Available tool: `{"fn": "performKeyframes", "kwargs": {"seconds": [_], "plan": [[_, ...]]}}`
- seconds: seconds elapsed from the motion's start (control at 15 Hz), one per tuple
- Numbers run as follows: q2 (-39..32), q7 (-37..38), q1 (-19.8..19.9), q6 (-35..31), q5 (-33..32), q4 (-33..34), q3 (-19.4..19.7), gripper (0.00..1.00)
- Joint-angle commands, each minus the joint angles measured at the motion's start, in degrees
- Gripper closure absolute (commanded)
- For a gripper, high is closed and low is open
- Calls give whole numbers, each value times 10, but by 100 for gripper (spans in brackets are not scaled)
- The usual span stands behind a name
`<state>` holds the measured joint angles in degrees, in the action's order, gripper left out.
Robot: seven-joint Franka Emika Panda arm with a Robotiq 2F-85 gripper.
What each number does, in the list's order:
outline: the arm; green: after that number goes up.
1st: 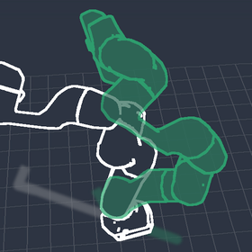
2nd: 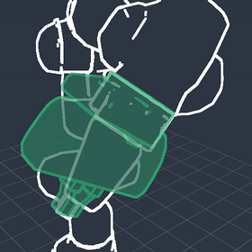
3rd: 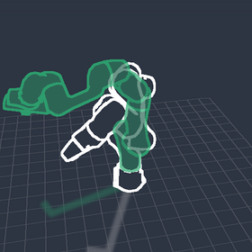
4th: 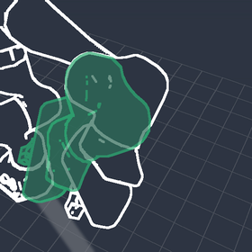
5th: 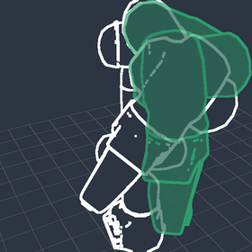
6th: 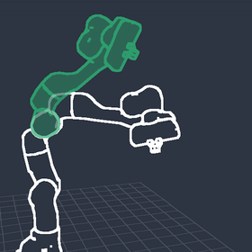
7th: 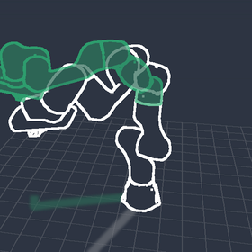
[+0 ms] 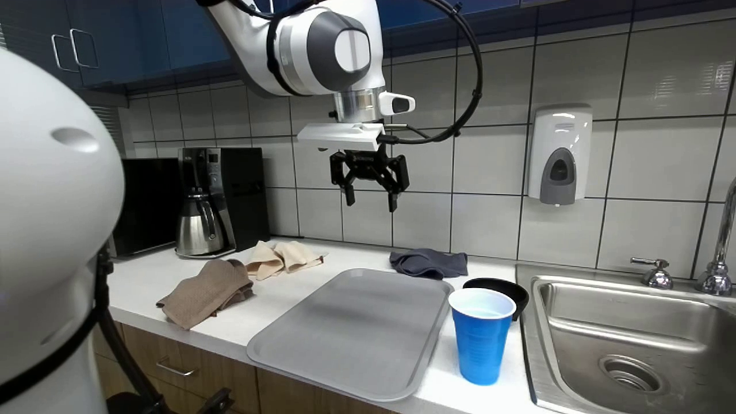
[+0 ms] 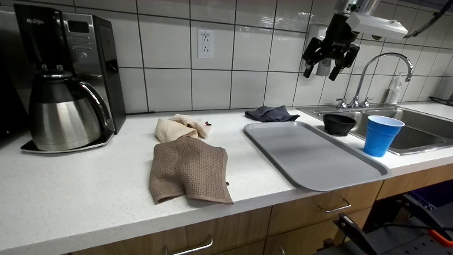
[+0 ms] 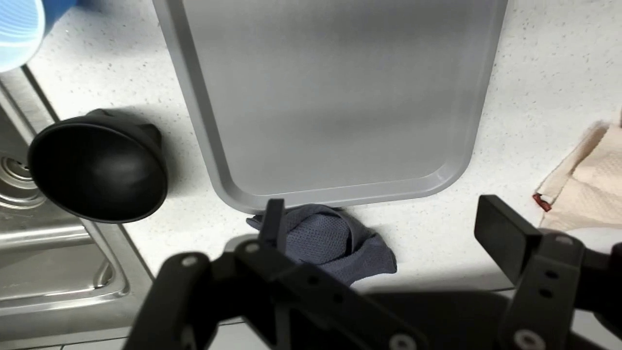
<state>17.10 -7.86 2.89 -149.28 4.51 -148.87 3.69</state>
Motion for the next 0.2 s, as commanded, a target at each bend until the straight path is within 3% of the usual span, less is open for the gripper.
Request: {"fn": "performKeyframes", "kwargs": {"seconds": [0.0,0.13], "plan": [[3,3,-5,2,-4,-1,5,0],[4,2,-5,2,-4,-2,5,0]]}}
